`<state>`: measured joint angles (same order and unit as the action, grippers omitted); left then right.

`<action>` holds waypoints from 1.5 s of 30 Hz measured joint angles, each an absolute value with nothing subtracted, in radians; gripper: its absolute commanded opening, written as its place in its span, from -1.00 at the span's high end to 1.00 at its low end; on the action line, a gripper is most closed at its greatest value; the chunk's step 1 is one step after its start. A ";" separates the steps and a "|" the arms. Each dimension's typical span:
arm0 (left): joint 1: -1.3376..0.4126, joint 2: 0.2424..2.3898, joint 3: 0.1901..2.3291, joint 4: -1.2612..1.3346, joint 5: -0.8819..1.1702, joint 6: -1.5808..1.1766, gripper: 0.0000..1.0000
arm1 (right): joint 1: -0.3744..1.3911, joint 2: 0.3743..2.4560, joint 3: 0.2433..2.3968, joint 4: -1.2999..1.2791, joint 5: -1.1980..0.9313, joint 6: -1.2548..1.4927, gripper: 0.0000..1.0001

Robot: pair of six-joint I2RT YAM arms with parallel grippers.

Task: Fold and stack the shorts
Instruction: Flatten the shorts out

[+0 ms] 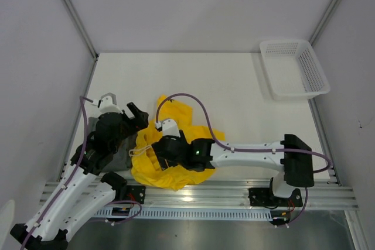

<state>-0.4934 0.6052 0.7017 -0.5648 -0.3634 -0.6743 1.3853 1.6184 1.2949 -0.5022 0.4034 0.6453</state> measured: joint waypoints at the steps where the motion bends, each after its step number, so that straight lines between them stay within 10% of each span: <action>1: -0.493 0.601 0.712 -0.578 -0.363 -0.675 -0.98 | 1.393 1.649 1.319 -0.517 0.418 0.650 -0.46; 16: -0.493 0.606 0.726 -0.714 -0.362 -0.682 -0.98 | 1.403 1.816 1.428 -0.728 0.581 0.709 -0.35; 23: -0.493 0.611 0.730 -0.717 -0.362 -0.682 -0.98 | 1.386 1.876 1.431 -0.754 0.602 0.704 0.10; 33: -0.493 0.662 0.730 -0.717 -0.331 -0.681 -0.98 | 1.370 1.734 1.211 -0.569 0.527 0.442 -0.33; 45: -0.475 0.667 0.767 -0.722 -0.273 -0.679 -0.98 | 1.304 1.558 1.028 -0.332 0.242 0.135 -0.36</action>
<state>-0.4751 0.6674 0.7670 -0.7216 -0.2726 -0.6788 1.3045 1.5578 1.0279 -0.3325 0.2417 0.1352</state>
